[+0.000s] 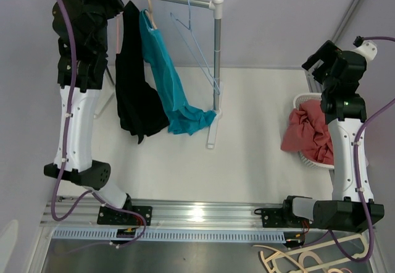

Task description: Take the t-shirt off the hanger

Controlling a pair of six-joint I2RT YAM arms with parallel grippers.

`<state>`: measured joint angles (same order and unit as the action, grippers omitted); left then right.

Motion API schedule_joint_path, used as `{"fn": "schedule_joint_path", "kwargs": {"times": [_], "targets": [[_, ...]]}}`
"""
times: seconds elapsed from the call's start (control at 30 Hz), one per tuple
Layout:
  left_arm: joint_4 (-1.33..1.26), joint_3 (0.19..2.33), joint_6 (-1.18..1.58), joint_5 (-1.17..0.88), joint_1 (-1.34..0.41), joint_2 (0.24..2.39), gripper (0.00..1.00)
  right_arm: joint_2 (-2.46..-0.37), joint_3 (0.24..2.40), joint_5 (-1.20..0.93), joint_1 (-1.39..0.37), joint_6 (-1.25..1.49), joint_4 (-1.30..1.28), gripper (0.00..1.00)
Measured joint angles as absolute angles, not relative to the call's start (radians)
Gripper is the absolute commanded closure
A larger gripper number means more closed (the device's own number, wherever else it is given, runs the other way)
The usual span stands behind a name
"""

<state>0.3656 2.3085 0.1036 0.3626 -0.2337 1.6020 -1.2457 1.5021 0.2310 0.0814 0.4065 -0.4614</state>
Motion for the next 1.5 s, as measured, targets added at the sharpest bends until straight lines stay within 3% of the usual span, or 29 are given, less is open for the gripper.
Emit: {"fn": "schedule_joint_path", "kwargs": {"times": [0.4, 0.77, 1.5], "targets": [[0.430, 2.321, 0.141, 0.327, -0.290, 1.761, 0.36, -1.232, 1.495, 0.227, 0.079, 0.406, -0.466, 0.01], [0.416, 2.321, 0.126, 0.345, -0.366, 1.779, 0.35, -1.226, 1.459, 0.226, 0.076, 0.409, -0.466, 0.01], [0.377, 2.156, 0.104, 0.635, -0.580, 1.669, 0.34, -1.212, 1.413, 0.219, 0.073, 0.410, -0.464, 0.01]]}}
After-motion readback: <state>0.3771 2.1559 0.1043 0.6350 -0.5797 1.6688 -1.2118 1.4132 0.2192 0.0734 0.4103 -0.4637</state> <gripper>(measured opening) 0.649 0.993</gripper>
